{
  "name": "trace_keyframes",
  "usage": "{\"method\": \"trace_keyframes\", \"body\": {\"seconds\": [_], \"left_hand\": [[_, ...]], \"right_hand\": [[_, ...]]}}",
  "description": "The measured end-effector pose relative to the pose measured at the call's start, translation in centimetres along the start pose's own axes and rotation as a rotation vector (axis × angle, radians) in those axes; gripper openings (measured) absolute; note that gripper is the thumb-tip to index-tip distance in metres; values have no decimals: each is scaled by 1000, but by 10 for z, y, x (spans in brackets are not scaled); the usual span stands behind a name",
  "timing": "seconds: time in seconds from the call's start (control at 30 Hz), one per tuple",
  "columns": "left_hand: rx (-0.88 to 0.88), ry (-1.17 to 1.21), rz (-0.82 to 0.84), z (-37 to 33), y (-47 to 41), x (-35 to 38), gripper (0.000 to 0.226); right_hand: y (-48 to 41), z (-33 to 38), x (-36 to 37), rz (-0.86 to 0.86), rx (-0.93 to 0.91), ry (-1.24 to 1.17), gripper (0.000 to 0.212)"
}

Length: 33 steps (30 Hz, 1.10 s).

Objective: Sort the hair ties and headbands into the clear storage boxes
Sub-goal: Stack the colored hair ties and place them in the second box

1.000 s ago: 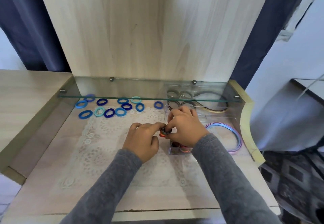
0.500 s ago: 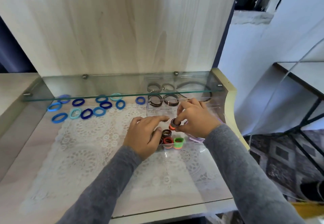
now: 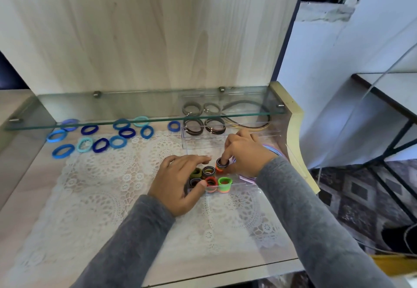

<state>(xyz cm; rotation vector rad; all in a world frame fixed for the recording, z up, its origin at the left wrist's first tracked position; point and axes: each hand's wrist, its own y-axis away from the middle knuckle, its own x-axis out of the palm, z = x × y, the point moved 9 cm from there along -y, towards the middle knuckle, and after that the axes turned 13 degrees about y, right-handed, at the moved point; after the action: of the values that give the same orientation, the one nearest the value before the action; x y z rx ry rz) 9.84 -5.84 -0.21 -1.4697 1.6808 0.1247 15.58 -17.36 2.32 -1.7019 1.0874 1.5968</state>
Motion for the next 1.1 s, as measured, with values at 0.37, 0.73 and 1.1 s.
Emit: {"method": "trace_keyframes", "body": {"seconds": [0.37,0.73,1.1], "left_hand": [[-28,-47,54,3,-2,6,63],[-31,-50,63,1,-2,10,64],[-39,-39,58,3,-2,10,62]], "right_hand": [[10,8,8,129,-32,45,36],[14,17,7,106,-24,91,39],[14,16,3,69,-1,69,34]]}}
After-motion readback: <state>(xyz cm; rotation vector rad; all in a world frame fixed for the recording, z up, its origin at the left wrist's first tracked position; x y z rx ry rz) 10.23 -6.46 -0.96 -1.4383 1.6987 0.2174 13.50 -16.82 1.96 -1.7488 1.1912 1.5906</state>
